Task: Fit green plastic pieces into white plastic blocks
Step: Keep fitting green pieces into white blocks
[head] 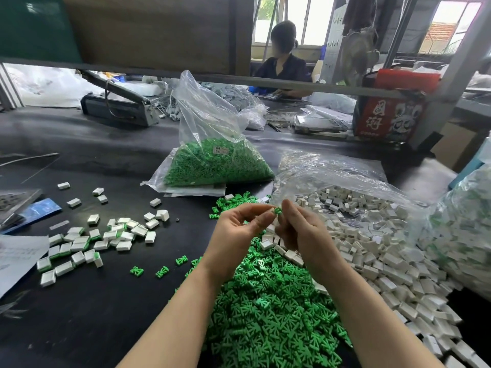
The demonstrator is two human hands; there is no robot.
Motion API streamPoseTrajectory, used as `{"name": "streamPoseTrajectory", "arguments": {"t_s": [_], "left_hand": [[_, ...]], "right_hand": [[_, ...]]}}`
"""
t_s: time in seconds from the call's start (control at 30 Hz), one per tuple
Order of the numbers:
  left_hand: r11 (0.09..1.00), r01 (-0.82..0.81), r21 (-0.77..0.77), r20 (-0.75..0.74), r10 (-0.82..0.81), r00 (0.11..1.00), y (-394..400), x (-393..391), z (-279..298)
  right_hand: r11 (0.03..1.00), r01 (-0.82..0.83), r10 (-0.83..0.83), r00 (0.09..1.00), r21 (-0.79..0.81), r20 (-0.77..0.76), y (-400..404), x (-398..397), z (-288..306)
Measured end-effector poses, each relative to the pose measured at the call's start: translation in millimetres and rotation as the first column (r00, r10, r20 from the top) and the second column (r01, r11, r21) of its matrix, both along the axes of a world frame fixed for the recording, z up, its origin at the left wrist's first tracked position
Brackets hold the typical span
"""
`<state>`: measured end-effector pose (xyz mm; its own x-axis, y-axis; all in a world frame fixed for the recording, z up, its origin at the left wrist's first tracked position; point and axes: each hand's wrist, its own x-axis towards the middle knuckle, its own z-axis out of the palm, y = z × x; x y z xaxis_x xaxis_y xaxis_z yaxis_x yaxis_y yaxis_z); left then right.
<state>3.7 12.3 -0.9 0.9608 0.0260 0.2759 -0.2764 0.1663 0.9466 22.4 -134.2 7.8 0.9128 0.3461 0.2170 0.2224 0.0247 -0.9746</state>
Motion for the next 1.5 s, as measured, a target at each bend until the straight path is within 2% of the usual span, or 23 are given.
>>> {"name": "streamPoseTrajectory", "arguments": {"t_s": [0.1, 0.23, 0.57, 0.93, 1.13, 1.37, 1.5], "left_hand": [[1.0, -0.004, -0.027, -0.019, 0.004, 1.0, -2.4, 0.2, -2.0], [0.998, 0.013, -0.059, -0.051, -0.017, 0.999, -5.9, -0.3, -2.7], [0.989, 0.012, -0.149, -0.032, -0.016, 0.999, -17.3, -3.0, -3.4], [0.982, 0.046, -0.183, -0.009, -0.049, 0.999, -21.5, -3.7, -4.3], [0.969, 0.089, -0.228, -0.018, -0.096, 0.995, -22.4, -4.3, -4.0], [0.971, 0.035, -0.236, -0.084, -0.057, 0.995, -17.7, -4.0, -2.7], [0.963, 0.024, -0.268, -0.092, -0.05, 0.995, -18.3, -2.9, -3.1]], "right_hand": [[0.987, -0.163, 0.159, 0.973, -0.011, -0.166, 4.5, -1.6, -3.2], [0.942, -0.278, 0.319, 0.915, 0.186, -0.246, 12.5, -2.4, -5.5], [0.927, -0.137, 0.272, 0.887, 0.349, -0.373, 12.4, -2.8, -10.3], [0.883, -0.097, 0.288, 0.884, 0.459, -0.368, 15.7, -6.6, -10.7], [0.849, -0.035, 0.299, 0.855, 0.527, -0.424, 19.2, -9.1, -10.5], [0.861, -0.116, 0.367, 0.816, 0.495, -0.446, 17.5, -10.1, -7.2], [0.842, -0.116, 0.402, 0.786, 0.527, -0.47, 16.3, -9.0, -4.3]]}}
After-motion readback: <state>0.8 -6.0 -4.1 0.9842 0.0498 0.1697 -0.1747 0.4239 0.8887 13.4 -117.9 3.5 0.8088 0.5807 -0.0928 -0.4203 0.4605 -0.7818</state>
